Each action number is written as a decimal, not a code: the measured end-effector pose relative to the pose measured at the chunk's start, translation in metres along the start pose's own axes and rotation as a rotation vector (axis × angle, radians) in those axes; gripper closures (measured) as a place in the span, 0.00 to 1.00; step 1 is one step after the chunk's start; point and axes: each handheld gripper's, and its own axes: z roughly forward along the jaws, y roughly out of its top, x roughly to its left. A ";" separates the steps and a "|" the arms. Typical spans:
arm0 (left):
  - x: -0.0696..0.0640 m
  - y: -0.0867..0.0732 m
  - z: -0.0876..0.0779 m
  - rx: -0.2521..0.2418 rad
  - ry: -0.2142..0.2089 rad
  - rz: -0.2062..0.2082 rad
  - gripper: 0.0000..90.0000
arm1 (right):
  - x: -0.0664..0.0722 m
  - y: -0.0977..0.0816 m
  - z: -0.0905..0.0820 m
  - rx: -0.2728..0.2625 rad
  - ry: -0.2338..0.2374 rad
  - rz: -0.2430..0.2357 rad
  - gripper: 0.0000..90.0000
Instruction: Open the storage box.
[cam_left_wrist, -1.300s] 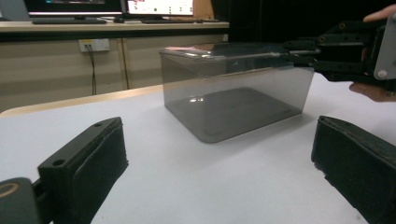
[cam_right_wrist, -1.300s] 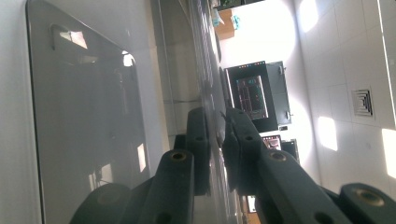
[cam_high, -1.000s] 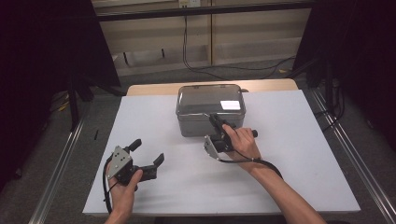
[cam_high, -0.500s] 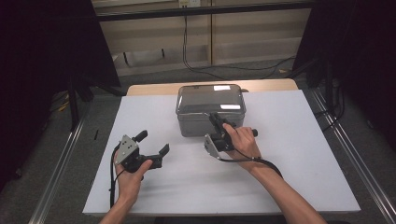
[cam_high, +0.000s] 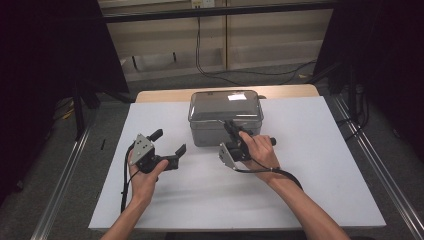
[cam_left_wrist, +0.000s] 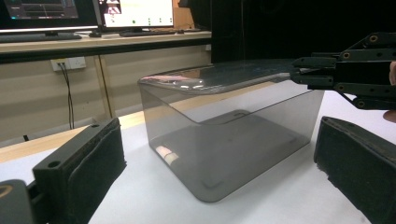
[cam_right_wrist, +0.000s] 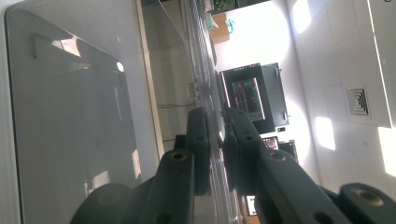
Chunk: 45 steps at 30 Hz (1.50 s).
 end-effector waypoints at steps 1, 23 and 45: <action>0.001 0.000 0.002 -0.004 -0.003 -0.001 0.02 | 0.000 0.000 0.000 -0.001 -0.002 0.001 0.90; 0.007 0.005 0.037 0.004 -0.050 0.046 0.02 | -0.009 0.001 0.002 -0.010 -0.014 -0.001 0.90; 0.019 0.012 0.081 0.004 -0.043 0.160 0.18 | -0.014 0.001 0.003 -0.015 -0.017 -0.006 0.91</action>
